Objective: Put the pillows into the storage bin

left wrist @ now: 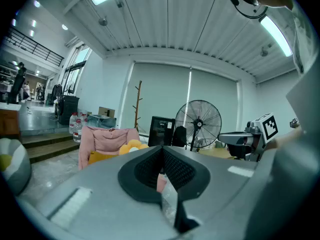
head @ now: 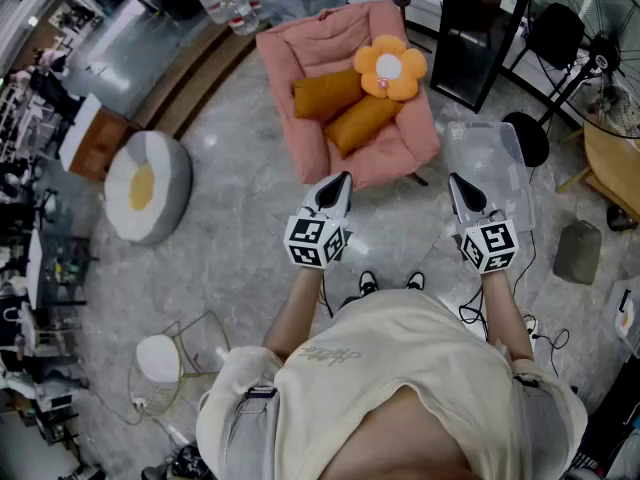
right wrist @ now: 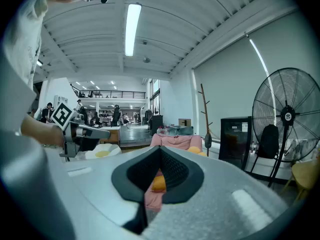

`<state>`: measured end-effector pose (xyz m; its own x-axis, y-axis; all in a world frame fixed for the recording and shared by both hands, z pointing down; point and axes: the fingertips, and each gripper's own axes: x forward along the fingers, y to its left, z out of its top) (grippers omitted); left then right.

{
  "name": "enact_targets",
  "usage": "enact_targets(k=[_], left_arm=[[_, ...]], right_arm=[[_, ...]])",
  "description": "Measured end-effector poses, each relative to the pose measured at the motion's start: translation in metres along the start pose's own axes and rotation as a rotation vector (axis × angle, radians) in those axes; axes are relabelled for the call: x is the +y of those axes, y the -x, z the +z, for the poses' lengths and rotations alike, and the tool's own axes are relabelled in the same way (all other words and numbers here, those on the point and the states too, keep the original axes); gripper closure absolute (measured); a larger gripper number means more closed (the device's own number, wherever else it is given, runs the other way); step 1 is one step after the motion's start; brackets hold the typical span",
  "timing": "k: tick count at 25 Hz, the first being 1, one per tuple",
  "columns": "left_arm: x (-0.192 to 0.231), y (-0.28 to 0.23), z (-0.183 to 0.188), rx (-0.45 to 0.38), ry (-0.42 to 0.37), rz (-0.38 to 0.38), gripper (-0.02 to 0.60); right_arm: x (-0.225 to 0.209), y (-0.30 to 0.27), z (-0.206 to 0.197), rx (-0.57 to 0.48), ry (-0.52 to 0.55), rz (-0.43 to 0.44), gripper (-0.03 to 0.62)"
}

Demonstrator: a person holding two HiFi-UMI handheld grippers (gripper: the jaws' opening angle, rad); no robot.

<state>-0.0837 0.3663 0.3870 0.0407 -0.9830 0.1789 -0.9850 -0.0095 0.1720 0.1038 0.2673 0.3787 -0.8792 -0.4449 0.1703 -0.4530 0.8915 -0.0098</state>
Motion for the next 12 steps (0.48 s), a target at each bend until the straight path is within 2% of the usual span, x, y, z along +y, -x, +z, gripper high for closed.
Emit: enact_targets(k=[12], left_arm=[[0.0028,0.0066,-0.0077,0.008,0.006,-0.006,0.566]], right_arm=[[0.008,0.0031,-0.0034,-0.023,-0.016,-0.03,0.592]])
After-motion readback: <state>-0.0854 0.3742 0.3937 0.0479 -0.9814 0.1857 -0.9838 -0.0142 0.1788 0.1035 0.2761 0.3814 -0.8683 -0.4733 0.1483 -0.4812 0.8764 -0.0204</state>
